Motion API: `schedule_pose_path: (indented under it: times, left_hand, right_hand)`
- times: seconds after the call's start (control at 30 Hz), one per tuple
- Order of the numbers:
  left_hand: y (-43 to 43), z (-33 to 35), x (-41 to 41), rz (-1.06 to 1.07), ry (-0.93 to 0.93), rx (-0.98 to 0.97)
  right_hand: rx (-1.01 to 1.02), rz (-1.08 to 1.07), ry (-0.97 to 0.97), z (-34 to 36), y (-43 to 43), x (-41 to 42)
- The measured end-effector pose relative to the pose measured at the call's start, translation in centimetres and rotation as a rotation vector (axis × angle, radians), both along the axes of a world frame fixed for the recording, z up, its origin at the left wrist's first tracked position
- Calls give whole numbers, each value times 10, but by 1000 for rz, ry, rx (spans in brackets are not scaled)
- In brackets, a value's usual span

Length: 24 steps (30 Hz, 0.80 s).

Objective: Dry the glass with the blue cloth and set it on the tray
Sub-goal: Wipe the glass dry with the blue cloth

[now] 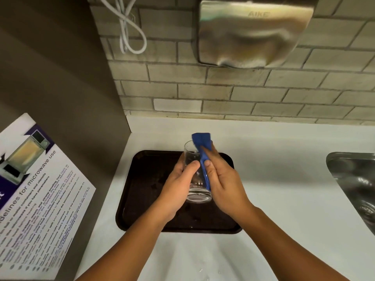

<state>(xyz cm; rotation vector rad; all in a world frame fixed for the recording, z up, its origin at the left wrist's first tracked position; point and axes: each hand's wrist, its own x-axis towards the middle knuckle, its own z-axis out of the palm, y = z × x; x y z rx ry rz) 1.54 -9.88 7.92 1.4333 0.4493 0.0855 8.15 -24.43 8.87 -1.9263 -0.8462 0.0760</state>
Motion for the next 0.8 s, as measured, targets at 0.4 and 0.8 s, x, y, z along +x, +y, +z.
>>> schedule_pose_path:
  times: [0.4,0.8]
  left_hand:
    - [7,2,-2,21,61,399]
    - [7,0,0,39,59,359]
  right_hand:
    - [-439,-5,-431,0,-3,4]
    - [-276,-18,-191,6,-6,12]
